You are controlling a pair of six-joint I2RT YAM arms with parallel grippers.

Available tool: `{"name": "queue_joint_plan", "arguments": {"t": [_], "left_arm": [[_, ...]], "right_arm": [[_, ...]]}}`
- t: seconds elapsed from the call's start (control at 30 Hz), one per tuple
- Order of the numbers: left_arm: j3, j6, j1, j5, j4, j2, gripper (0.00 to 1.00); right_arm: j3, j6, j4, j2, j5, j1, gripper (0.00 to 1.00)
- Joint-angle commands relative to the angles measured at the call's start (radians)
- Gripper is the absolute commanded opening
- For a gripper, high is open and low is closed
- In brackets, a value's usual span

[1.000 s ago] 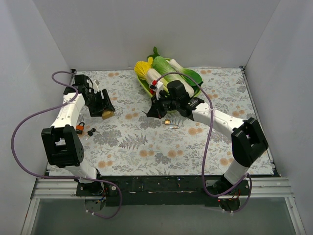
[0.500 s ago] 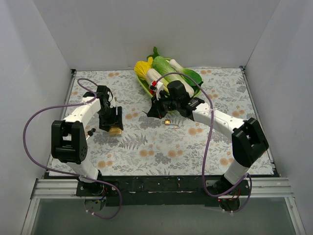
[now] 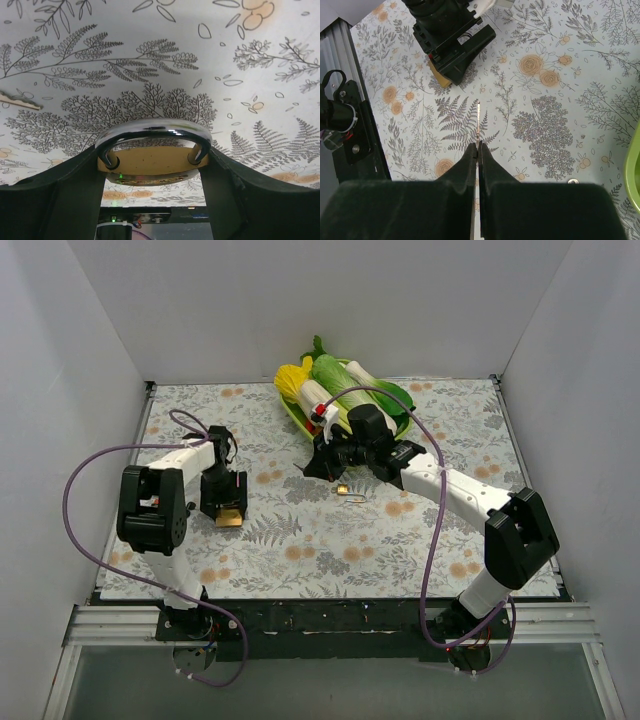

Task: Lock with the key
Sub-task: Place the lock at the center of the board.

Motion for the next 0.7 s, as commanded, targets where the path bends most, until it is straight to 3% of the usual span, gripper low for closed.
{"name": "queue_joint_plan", "arguments": {"t": [0.0, 0.1, 0.27, 0.3, 0.33, 0.37, 0.43, 0.57, 0.67], "left_arm": [[0.014, -0.019, 0.001, -0.020, 0.018, 0.008, 0.08], [0.012, -0.020, 0.002, -0.057, 0.031, 0.031, 0.15], [0.009, -0.025, 0.002, -0.069, 0.038, 0.041, 0.43], [0.011, -0.022, 0.002, -0.069, 0.038, 0.036, 0.51], [0.012, -0.017, 0.002, -0.068, 0.038, 0.029, 0.74], [0.012, -0.002, 0.002, -0.063, 0.038, 0.022, 0.78], [0.026, 0.015, 0.002, -0.057, 0.034, 0.006, 0.97], [0.083, 0.070, 0.010, -0.042, 0.025, -0.054, 0.98], [0.179, 0.103, 0.054, 0.146, 0.029, -0.137, 0.98]], "right_arm": [[-0.007, -0.019, 0.034, -0.035, 0.001, -0.003, 0.01], [-0.001, -0.020, 0.027, -0.033, 0.001, -0.004, 0.01], [0.006, -0.026, 0.021, -0.033, 0.004, -0.014, 0.01], [0.005, -0.026, 0.018, -0.035, 0.004, -0.015, 0.01], [0.006, -0.026, 0.018, -0.035, 0.005, -0.017, 0.01], [0.006, -0.028, 0.018, -0.036, 0.007, -0.017, 0.01], [0.008, -0.023, 0.021, -0.035, 0.010, -0.018, 0.01], [0.023, -0.018, 0.031, -0.025, -0.001, -0.018, 0.01], [0.048, -0.014, 0.034, -0.024, -0.001, -0.021, 0.01]]}}
